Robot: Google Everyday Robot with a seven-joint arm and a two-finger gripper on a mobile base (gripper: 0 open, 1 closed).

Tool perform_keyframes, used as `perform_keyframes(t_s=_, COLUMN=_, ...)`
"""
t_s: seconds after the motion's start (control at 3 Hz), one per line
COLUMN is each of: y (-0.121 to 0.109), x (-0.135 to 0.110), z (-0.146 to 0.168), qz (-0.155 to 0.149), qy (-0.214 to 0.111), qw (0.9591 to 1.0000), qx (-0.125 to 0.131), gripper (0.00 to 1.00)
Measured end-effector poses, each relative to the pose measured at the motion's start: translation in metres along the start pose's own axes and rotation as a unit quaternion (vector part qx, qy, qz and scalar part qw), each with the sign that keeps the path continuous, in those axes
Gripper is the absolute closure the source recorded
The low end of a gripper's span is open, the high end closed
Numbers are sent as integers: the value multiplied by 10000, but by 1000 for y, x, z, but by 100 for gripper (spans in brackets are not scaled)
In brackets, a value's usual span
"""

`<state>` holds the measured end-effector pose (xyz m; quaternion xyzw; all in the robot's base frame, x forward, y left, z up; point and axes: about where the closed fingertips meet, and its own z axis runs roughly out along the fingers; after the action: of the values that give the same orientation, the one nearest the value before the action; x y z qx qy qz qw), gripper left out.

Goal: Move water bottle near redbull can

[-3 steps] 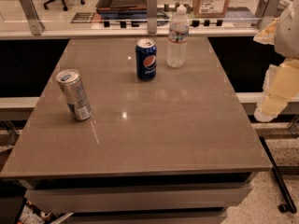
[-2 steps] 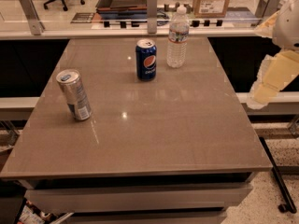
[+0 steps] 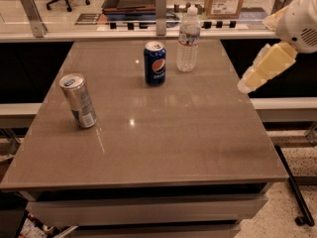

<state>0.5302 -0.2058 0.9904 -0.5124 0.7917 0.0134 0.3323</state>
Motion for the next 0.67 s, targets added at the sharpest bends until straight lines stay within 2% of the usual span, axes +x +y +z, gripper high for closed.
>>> perform_keyframes(t_s=0.33, y=-30, x=-17, z=28, qz=232, qy=-541, qw=9979, qx=261, gripper=0)
perform_keyframes(t_s=0.67, y=-52, x=-32, z=57, qz=435, qy=-991, qw=9934, qx=382, gripper=0)
